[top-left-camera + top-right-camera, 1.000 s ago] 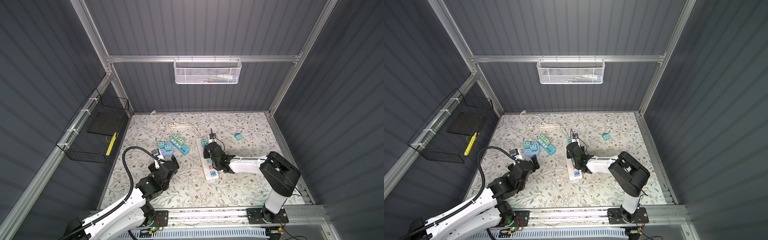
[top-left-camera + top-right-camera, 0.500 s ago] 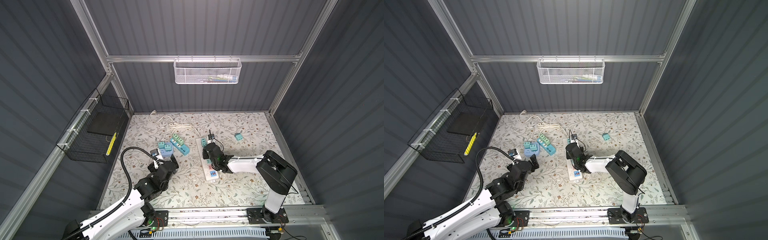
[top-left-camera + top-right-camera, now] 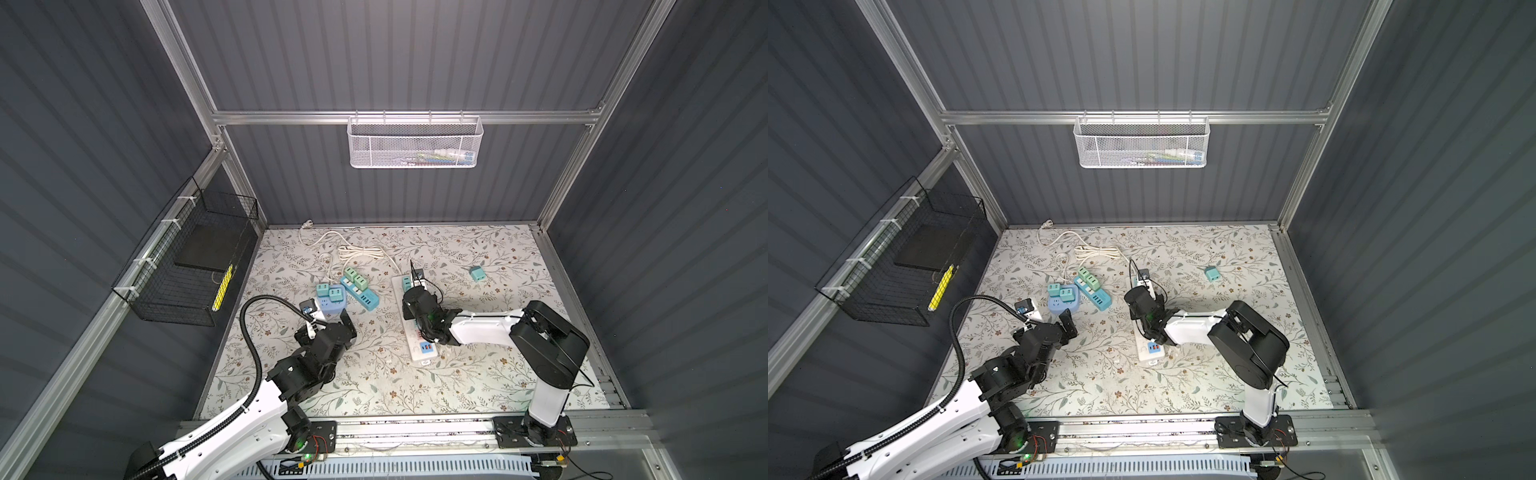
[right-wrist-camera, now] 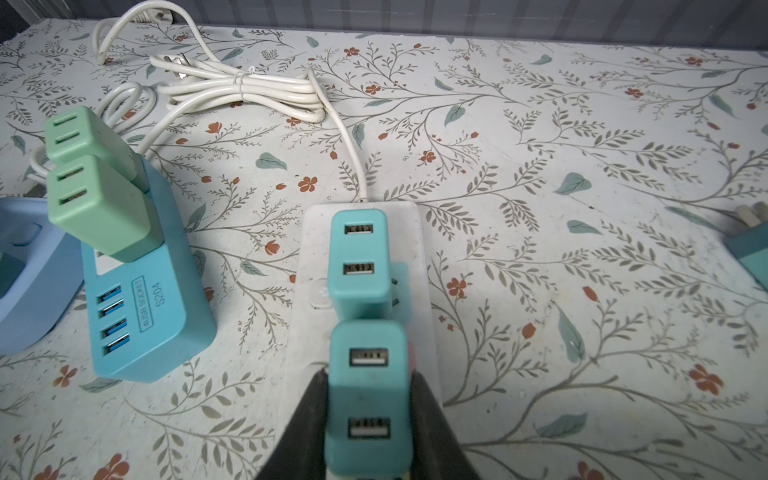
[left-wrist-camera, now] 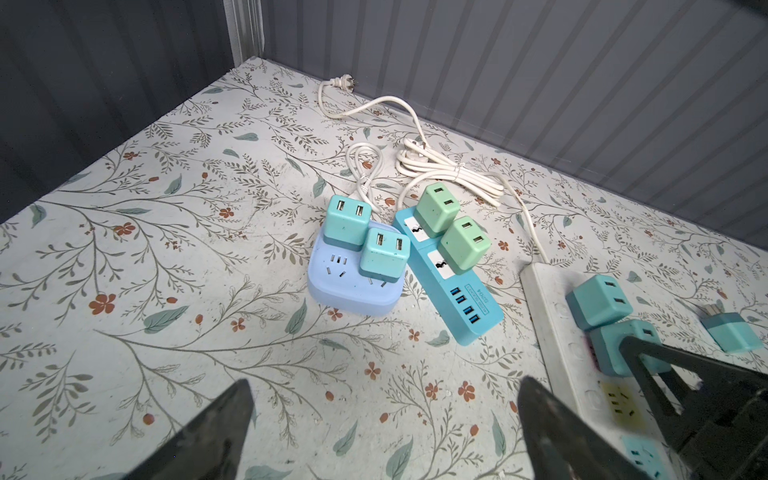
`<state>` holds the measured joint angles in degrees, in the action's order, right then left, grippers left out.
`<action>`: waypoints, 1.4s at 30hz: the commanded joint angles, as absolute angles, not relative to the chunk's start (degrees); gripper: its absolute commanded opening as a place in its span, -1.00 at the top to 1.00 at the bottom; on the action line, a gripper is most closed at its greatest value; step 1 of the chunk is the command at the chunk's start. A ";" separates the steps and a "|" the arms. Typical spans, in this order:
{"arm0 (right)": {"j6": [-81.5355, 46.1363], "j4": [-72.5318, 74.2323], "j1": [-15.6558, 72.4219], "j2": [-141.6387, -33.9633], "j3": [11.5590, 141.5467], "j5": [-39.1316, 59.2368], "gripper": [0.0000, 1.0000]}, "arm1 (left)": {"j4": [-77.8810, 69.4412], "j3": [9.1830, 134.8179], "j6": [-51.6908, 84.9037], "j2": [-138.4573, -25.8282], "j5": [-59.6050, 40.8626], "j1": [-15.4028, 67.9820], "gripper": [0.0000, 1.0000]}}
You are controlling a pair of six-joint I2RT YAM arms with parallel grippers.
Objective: Insert the plug
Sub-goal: 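Press the teal adapter into the socket and open the right gripper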
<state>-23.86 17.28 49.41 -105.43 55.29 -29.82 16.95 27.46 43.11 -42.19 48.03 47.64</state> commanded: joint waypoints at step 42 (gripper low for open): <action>-20.59 -16.94 42.00 -106.55 78.84 -14.79 -0.30 | 22.15 32.25 38.63 -38.91 48.64 47.52 -1.00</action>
<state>-22.26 -12.99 43.13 -104.53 77.45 -16.75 21.41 30.83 40.16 -38.79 48.03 47.64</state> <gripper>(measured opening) 0.648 0.998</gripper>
